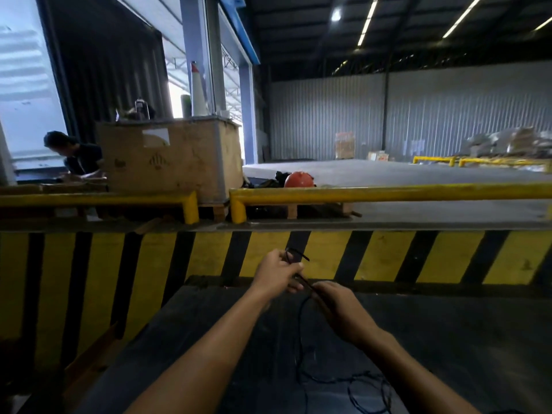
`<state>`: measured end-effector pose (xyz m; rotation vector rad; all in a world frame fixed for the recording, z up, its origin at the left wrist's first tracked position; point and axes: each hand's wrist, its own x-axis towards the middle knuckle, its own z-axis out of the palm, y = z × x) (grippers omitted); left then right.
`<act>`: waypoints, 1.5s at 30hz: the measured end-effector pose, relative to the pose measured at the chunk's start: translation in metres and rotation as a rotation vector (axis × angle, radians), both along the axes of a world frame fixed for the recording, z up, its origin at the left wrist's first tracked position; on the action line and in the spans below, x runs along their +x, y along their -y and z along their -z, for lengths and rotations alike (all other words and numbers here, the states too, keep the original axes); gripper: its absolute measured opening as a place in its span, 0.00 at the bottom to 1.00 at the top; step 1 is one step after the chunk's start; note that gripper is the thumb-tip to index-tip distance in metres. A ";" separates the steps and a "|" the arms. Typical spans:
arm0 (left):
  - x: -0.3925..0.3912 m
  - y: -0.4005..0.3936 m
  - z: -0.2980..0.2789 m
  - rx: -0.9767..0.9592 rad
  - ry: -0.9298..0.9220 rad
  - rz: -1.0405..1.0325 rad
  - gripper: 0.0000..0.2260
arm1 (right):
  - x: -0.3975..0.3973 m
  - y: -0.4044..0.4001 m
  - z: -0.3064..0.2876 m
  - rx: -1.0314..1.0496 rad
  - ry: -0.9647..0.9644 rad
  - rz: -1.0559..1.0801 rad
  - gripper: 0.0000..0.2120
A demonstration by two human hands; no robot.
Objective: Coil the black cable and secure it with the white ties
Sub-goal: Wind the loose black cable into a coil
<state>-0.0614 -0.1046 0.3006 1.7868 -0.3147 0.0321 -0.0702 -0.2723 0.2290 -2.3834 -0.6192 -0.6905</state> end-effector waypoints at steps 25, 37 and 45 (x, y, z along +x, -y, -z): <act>-0.015 0.039 -0.052 -0.696 -0.102 0.533 0.16 | -0.023 0.025 -0.038 0.126 -0.453 -0.147 0.13; 0.025 -0.019 -0.025 0.042 0.260 -0.009 0.17 | -0.046 0.078 -0.069 -0.191 -0.498 -0.150 0.09; 0.017 -0.022 -0.003 0.630 0.067 0.245 0.21 | -0.043 0.111 -0.128 -0.007 0.012 0.001 0.05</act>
